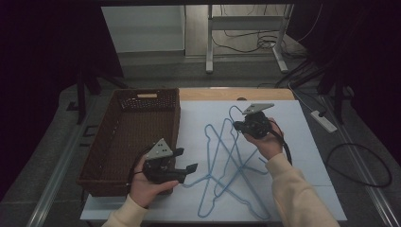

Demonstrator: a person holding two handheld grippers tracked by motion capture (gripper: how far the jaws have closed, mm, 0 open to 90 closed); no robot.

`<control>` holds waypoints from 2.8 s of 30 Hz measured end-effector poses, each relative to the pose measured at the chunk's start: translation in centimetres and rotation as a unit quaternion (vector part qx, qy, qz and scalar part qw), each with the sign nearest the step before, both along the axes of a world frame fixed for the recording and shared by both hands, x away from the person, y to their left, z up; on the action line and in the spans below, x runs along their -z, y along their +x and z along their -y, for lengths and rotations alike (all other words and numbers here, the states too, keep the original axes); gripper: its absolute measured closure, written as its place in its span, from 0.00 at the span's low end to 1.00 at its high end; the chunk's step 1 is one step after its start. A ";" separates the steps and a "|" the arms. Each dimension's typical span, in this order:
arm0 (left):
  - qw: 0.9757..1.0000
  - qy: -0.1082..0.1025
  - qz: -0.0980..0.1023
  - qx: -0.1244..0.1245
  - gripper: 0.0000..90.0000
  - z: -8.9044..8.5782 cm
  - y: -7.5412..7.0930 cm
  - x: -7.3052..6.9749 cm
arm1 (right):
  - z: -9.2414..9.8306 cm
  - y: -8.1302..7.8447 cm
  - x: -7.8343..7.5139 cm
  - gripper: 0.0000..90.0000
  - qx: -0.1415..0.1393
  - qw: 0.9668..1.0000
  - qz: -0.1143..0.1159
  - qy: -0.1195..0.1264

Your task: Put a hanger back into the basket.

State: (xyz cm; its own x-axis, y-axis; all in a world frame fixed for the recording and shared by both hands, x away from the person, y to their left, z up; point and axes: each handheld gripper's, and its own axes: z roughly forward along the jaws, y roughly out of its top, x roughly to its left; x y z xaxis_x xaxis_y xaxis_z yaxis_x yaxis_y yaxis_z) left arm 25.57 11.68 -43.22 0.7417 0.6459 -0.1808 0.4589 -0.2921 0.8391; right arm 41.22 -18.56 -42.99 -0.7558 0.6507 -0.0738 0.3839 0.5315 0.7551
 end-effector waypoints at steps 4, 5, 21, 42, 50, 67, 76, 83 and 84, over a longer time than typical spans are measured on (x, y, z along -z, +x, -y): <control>1.000 0.005 -0.006 0.006 0.30 1.3 0.7 0.0 | -0.1 0.0 0.0 0.97 0.000 1.000 0.001 -0.001; 1.000 0.007 -0.008 0.011 0.30 1.7 0.9 0.0 | -0.1 0.0 0.0 0.97 0.000 1.000 0.001 -0.001; 0.999 0.022 -0.046 0.017 0.30 5.7 3.1 0.7 | -0.4 -0.2 -0.1 0.96 -0.005 1.000 0.007 0.003; 0.994 0.058 -0.090 0.015 0.37 11.5 6.2 4.2 | -0.2 -0.5 -0.1 0.96 -0.006 1.000 0.011 0.009; 0.990 0.042 -0.131 0.015 0.67 12.1 7.8 5.7 | -0.1 -0.6 -0.1 0.96 -0.007 1.000 0.012 0.014; 0.989 -0.004 -0.144 -0.022 0.96 11.1 8.1 5.7 | 2.8 -3.4 -1.4 0.57 0.023 0.995 0.036 0.094; 0.991 -0.031 -0.121 -0.039 0.96 10.5 7.8 5.0 | 7.2 -10.2 -0.1 0.49 0.040 0.990 0.043 0.129; 0.991 -0.055 -0.113 -0.037 0.96 9.6 7.5 4.1 | 9.4 -12.5 1.8 0.43 0.035 0.990 0.038 0.133; 0.991 -0.057 -0.112 -0.037 0.96 9.5 7.5 4.0 | 9.7 -12.6 2.1 0.43 0.035 0.989 0.036 0.137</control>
State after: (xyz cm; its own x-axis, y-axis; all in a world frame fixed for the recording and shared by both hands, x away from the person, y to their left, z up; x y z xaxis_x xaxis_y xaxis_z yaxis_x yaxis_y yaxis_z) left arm 33.06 2.21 -47.26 0.6259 0.6634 -0.4101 0.6540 -0.1601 0.7393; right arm 28.63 -28.27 -45.12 -0.7075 0.7040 0.0614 0.3529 0.2766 0.8938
